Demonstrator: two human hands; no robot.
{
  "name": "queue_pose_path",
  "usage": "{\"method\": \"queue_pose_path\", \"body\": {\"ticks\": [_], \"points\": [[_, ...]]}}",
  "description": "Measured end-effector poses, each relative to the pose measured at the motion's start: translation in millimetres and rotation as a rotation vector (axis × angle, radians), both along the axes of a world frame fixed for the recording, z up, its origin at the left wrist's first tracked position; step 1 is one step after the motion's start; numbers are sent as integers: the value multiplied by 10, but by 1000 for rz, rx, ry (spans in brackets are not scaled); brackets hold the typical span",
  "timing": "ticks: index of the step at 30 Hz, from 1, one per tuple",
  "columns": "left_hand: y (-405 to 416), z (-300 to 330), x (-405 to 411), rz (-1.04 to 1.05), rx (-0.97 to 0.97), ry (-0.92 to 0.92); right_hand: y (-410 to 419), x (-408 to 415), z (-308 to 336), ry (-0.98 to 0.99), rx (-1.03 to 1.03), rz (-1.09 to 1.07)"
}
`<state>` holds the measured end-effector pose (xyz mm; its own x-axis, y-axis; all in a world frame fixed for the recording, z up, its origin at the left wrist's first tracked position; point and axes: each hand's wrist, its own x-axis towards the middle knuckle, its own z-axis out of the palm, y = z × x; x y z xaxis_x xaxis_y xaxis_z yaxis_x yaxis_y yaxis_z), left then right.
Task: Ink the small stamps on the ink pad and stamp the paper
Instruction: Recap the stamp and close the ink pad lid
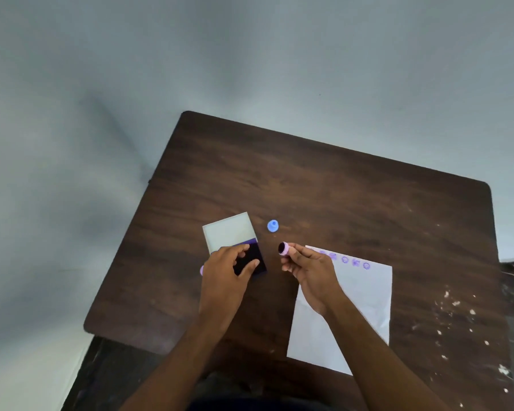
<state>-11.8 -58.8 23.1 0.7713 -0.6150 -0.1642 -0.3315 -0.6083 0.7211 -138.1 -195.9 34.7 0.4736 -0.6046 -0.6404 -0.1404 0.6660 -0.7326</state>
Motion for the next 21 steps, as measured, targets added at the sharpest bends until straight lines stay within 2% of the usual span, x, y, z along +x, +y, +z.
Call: {"method": "queue_pose_path", "body": {"ticks": [6,12,21], "points": [[507,-152,301,77,79,7,318,379,-19,-34,123,104],[771,-327,426,116,180,30,561,629,-59,-20,189,111],[784,-488,501,33,221,-49,640,699,-68,-24,229,67]]}}
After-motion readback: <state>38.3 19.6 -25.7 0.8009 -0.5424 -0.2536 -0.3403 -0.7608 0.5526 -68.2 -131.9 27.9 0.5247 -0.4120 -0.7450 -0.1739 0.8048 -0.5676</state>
